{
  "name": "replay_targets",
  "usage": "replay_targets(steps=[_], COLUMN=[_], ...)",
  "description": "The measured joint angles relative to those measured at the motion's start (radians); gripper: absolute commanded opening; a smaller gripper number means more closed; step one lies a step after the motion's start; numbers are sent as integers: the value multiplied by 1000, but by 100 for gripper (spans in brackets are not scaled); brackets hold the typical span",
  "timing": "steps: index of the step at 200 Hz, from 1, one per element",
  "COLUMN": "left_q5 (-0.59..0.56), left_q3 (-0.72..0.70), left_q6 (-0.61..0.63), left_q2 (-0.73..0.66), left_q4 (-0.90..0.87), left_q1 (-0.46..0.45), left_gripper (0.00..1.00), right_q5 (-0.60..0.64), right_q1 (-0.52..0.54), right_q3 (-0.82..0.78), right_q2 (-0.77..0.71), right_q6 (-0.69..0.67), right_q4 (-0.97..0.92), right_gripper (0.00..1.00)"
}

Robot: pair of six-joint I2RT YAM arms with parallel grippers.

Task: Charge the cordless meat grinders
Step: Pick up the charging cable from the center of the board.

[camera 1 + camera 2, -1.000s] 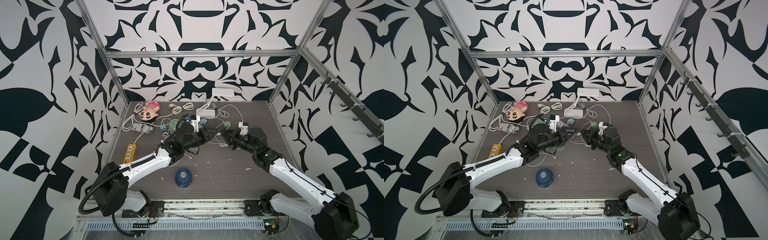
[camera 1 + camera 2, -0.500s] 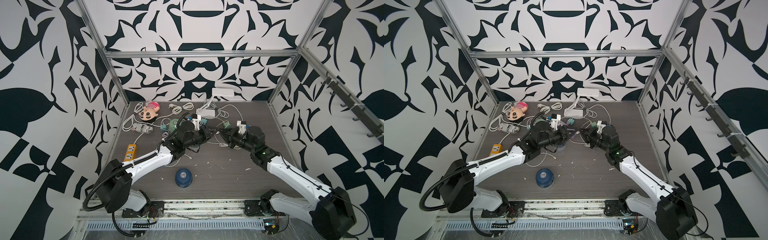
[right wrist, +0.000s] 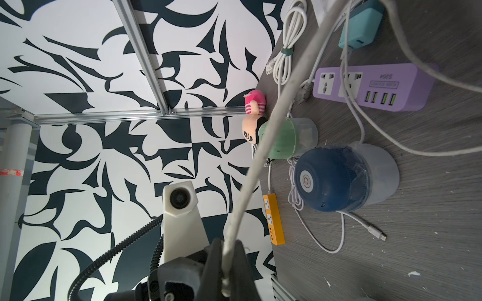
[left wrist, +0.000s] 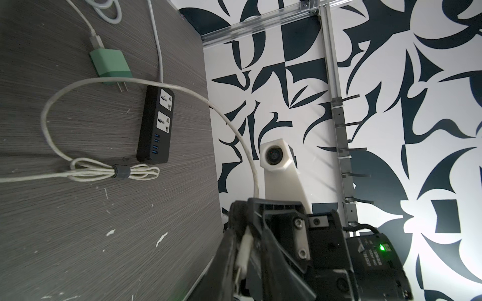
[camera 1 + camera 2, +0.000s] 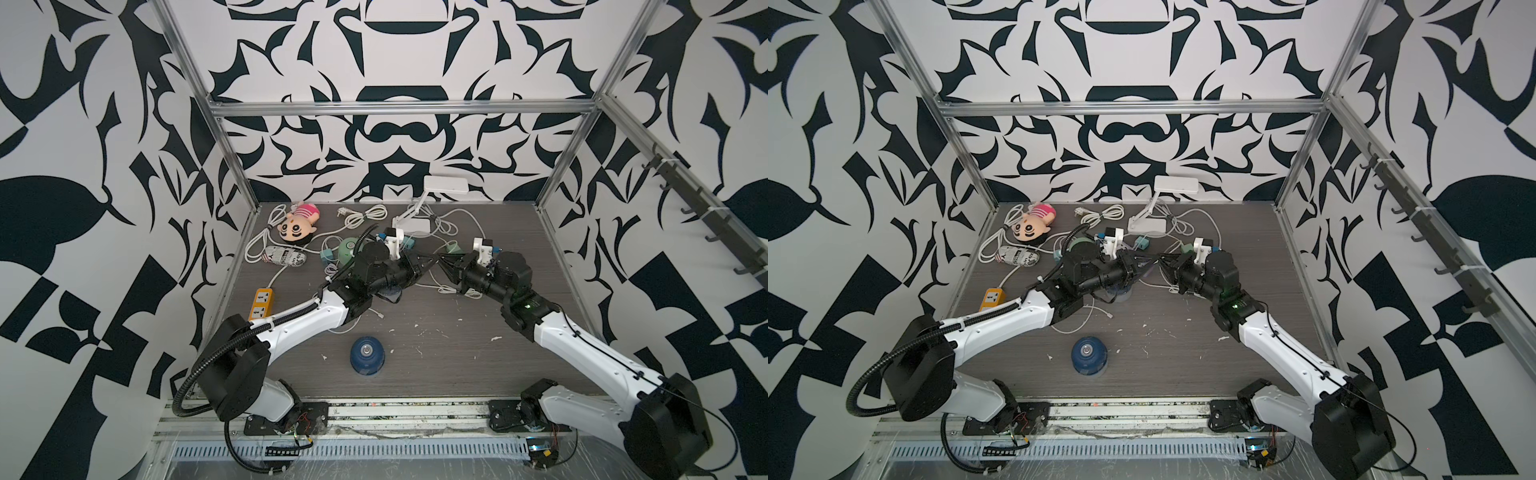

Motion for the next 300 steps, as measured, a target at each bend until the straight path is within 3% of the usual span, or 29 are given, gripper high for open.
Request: replay_targets(steps=[48, 68, 91, 96, 99, 139, 176, 215, 249, 267, 277, 300], left_q5=[8, 11, 24, 27, 31, 106, 162, 198, 203, 210, 217, 249], left_q3=[0, 0, -1, -1, -1, 0, 51, 84, 122, 137, 139, 146], left_q6=[-19, -24, -25, -24, -23, 63, 248, 417, 526, 575, 599, 655], left_q2=[3, 4, 3, 2, 1, -57, -137, -262, -299, -300, -302, -303], left_q4=[13, 13, -1, -10, -18, -232, -530, -738, -848, -885, -901, -933], left_q1=[2, 8, 22, 27, 29, 83, 114, 136, 149, 152, 153, 159], left_gripper=[0, 0, 0, 0, 0, 0, 0, 0, 0, 0, 0, 0], right_q5=[4, 3, 0, 2, 4, 71, 182, 302, 280, 223, 214, 232], right_q1=[-1, -1, -11, -15, -17, -36, -40, -40, -40, -31, 3, 170], right_q3=[0, 0, 6, 15, 22, 214, 252, 251, 273, 306, 319, 327], right_q2=[0, -1, -29, -42, -50, -122, -200, -261, -230, -186, -164, -138], right_q6=[14, 9, -65, -96, -117, -447, -707, -874, -1044, -1128, -1185, -1314], right_q4=[5, -2, -108, -154, -188, -564, -715, -809, -866, -881, -882, -888], right_gripper=[1, 27, 79, 96, 99, 99, 99, 100, 72, 64, 58, 57])
